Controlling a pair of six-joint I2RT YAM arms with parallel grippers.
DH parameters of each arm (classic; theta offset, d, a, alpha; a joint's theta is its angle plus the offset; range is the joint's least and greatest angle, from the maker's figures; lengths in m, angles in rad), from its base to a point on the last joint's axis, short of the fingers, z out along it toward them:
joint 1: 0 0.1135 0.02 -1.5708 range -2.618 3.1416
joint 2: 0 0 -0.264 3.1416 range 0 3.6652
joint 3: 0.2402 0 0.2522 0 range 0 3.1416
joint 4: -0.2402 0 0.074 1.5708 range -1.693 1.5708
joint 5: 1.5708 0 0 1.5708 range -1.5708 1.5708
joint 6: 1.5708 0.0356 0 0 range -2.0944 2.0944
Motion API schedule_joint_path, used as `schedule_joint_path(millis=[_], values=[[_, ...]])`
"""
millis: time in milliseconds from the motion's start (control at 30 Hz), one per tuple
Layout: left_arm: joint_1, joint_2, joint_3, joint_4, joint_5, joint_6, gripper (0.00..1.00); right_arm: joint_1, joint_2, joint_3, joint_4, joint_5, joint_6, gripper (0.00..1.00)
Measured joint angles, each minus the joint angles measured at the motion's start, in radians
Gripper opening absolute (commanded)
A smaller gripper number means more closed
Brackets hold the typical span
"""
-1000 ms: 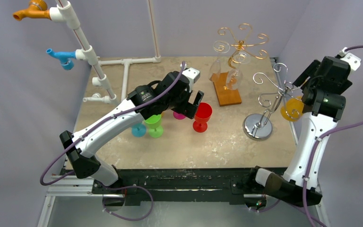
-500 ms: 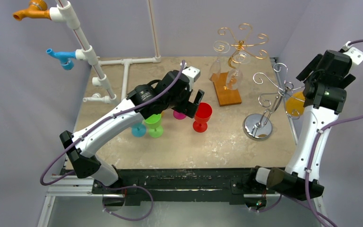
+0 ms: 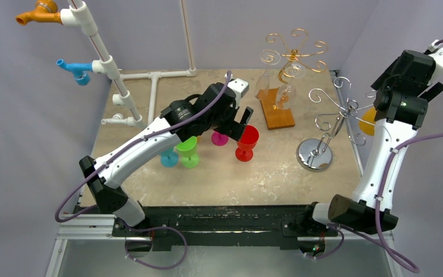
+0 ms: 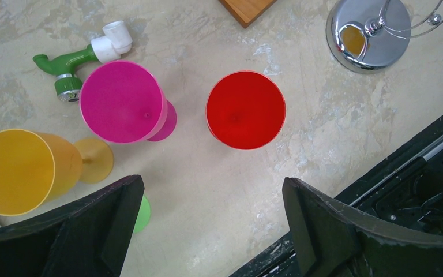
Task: Take the wine glass off the wine glass rack
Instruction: Pick up the wine glass from the wine rack.
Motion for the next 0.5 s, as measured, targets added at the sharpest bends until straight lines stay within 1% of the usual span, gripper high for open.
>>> schedule_joint_path(millis=[300, 500], values=[[0.0, 0.022, 0.037, 0.002, -0.019, 0.023, 1.0, 0.0, 0.063, 0.075, 0.021, 0.026, 0.0, 0.63], [0.0, 0.026, 0.04, 0.006, -0.032, 0.033, 1.0, 0.0, 0.106, 0.126, 0.063, 0.033, -0.001, 0.62]])
